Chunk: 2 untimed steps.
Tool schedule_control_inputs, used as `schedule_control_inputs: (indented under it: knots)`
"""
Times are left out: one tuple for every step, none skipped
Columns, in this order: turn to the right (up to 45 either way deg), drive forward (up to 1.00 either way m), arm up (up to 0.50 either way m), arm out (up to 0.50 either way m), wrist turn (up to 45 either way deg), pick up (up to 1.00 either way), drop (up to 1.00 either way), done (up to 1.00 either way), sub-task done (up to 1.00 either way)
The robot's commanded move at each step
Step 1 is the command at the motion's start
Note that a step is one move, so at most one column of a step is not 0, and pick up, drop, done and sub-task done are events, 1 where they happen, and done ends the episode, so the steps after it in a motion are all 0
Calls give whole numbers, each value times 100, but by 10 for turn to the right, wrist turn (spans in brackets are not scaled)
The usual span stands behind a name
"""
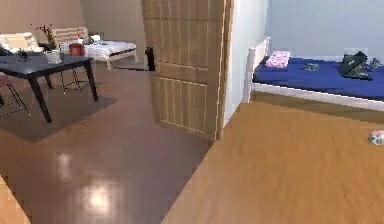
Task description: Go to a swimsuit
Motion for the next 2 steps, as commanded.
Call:
schedule_control_inputs:
  knots:
    - [180,0,0,0,0,0,0,0,0]
    - [0,25,0,0,0,0,0,0,0]
